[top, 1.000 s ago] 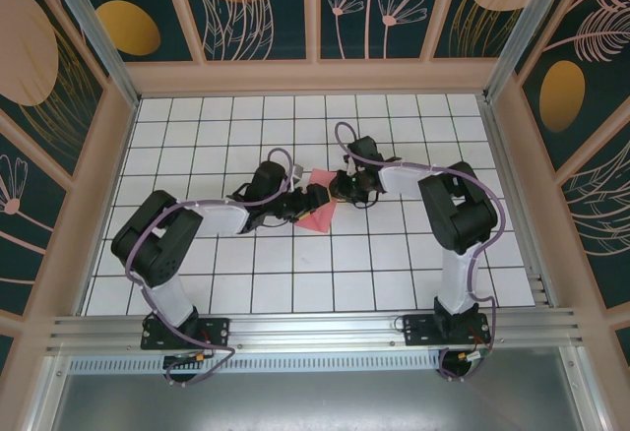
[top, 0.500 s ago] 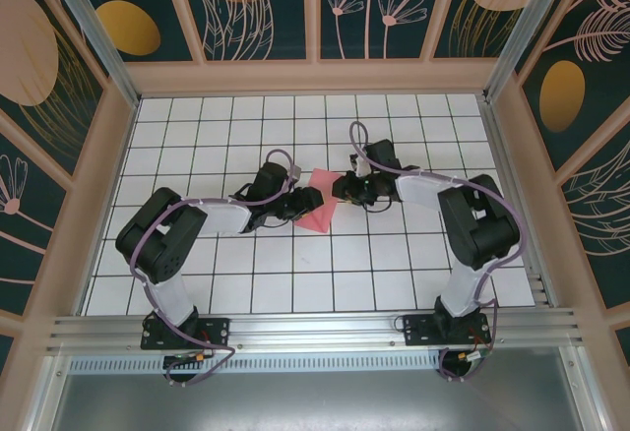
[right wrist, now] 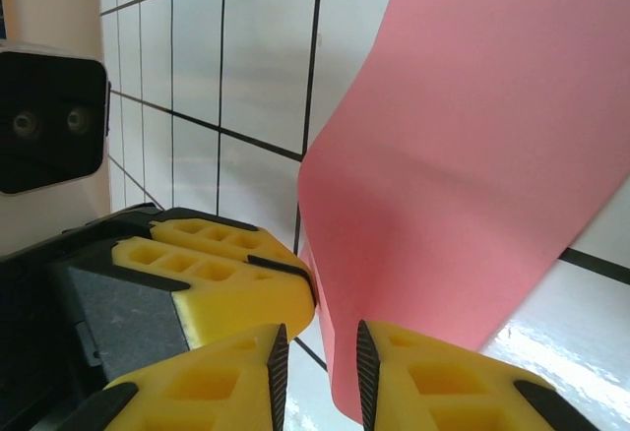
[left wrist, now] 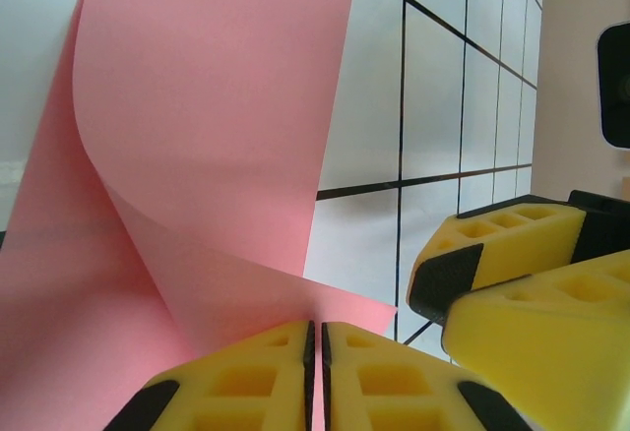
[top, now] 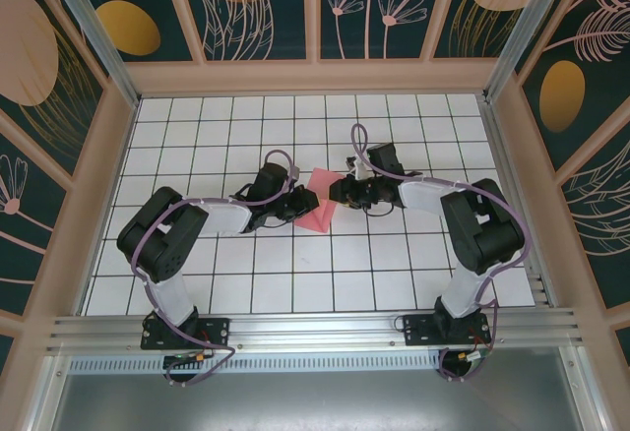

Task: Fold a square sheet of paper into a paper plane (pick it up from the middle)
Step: Fold the triangle a second time at the center of the table.

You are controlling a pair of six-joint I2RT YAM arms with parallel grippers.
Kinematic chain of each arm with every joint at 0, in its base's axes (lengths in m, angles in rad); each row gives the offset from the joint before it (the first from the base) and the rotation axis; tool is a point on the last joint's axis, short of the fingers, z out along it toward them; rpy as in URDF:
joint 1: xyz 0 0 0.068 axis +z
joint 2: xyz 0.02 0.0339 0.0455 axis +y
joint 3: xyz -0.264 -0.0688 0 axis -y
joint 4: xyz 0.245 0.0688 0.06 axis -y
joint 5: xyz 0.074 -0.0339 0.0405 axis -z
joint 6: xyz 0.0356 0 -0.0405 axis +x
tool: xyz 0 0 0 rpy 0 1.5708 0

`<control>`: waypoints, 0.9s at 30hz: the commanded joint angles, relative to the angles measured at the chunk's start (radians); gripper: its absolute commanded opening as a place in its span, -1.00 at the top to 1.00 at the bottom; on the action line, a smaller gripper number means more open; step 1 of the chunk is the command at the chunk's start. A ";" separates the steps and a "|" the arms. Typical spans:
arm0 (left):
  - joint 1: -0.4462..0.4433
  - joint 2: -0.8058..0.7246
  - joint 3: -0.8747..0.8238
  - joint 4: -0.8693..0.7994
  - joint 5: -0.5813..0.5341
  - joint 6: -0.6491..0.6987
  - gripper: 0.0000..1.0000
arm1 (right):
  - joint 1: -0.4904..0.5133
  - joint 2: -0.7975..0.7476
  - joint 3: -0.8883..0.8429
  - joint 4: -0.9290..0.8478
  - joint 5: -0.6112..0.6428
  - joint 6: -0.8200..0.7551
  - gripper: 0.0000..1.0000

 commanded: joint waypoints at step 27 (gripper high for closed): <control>-0.004 0.018 0.020 -0.020 0.039 0.049 0.69 | 0.012 0.105 0.072 -0.081 0.115 -0.075 0.89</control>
